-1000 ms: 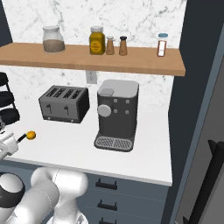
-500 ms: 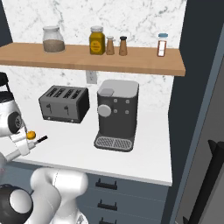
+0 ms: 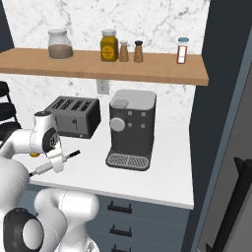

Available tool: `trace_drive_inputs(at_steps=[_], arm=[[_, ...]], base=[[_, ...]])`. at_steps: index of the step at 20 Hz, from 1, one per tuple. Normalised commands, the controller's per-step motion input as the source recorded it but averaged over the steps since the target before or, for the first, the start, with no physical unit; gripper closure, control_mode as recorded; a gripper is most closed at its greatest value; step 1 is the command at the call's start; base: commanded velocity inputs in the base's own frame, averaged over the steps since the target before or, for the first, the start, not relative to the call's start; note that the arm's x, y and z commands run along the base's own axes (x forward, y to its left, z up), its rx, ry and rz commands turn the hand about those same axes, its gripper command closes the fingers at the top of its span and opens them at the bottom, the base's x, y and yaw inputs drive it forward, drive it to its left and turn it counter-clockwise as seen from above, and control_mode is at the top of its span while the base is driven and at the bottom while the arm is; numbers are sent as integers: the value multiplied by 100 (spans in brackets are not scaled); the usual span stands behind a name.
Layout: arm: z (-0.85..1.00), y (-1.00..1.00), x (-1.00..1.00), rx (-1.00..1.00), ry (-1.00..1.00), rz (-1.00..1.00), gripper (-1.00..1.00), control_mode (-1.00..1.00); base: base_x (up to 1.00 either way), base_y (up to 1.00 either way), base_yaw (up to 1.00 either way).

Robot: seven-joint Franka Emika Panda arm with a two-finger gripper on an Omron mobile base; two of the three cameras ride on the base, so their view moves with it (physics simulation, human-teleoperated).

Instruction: Pick the rolling pin from the drawer and place it on the counter.

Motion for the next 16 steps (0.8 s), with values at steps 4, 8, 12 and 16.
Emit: trace_drive_inputs(at_steps=[4,8,12,16], arm=[[-14,0,84,-1,0,0,100,-100],[-32,2,78,0,0,0,100,-100],[-41,6,53,-2,0,0,100,-100],[-49,22,43,-6,0,0,100,-100]], base=[[0,0,0],[0,0,0],[0,0,0],[0,0,0]])
